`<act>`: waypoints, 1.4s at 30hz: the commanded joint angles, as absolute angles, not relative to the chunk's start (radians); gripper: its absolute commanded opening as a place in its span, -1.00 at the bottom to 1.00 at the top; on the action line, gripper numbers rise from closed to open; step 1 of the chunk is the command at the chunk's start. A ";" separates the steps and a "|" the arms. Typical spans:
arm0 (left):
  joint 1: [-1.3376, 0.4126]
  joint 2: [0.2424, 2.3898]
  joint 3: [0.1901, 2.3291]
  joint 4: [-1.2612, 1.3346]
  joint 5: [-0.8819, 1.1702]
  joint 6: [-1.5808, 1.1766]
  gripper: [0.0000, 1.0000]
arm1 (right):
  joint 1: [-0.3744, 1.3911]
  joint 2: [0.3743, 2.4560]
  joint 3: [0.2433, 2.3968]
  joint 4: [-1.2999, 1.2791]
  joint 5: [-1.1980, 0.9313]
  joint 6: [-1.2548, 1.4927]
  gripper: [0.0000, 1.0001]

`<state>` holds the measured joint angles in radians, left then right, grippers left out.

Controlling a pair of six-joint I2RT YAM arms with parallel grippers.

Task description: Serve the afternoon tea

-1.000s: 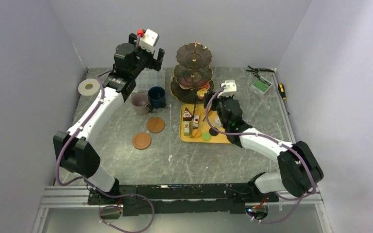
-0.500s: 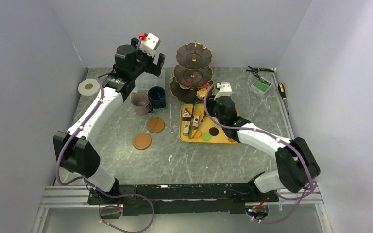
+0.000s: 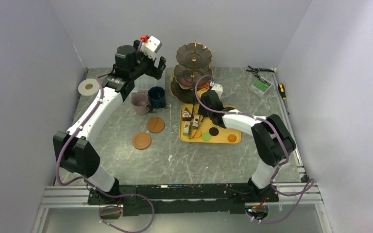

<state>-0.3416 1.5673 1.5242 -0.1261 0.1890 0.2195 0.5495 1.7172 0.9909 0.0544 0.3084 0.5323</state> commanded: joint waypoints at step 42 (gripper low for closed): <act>-0.336 1.507 1.508 -0.110 0.224 0.239 0.87 | 0.572 1.816 1.182 -0.030 0.258 0.627 0.06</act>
